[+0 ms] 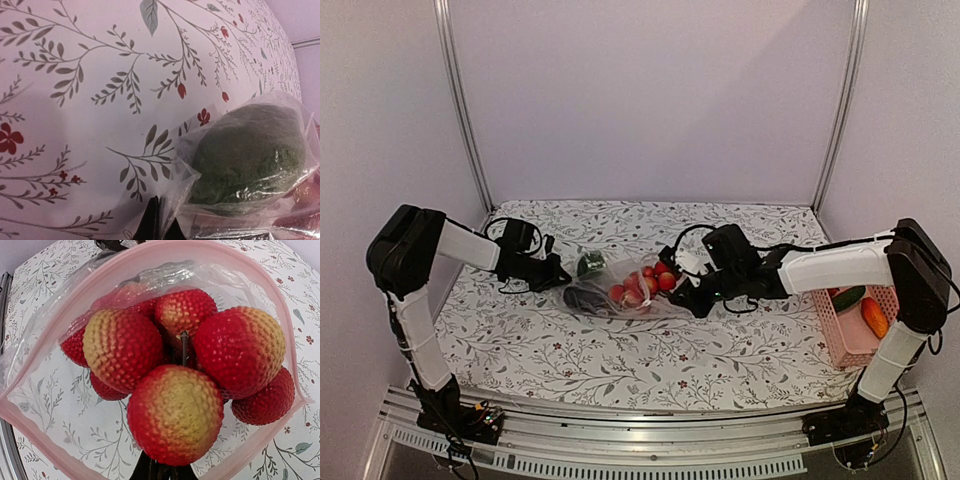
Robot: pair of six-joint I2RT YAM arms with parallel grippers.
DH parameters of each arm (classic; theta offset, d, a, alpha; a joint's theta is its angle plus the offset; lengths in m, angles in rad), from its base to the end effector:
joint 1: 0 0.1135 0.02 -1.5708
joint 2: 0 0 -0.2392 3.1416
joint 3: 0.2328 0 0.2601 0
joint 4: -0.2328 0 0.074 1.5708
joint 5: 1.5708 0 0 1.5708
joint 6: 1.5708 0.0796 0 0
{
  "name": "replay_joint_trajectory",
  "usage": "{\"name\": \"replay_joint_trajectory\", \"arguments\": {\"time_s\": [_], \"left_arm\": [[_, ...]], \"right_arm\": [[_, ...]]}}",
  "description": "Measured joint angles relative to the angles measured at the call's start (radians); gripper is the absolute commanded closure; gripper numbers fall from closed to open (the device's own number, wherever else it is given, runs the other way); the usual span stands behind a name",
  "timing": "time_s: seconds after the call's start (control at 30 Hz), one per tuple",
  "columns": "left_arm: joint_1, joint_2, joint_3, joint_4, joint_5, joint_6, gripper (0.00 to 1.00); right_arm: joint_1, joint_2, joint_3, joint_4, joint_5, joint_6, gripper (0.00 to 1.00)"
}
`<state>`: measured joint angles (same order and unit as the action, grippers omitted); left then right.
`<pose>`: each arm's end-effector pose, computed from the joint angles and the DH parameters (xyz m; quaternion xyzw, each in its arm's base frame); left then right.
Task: Open the zip-top bag and remove the fake food
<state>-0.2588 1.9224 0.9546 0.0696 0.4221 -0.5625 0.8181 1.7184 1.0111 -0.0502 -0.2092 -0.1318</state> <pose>0.3655 -0.1305 0.0490 -0.0713 0.9229 -0.3101 0.2169 0.2592 0.3010 0.1269 -0.4544 0.7934 0.2227 0.3382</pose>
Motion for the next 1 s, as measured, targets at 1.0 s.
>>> {"name": "replay_joint_trajectory", "arguments": {"time_s": [1.0], "left_arm": [[-0.024, -0.009, 0.002, -0.002, -0.153, 0.04, 1.0]], "right_arm": [[-0.026, -0.044, 0.1, -0.232, -0.005, 0.143, 1.0]]}}
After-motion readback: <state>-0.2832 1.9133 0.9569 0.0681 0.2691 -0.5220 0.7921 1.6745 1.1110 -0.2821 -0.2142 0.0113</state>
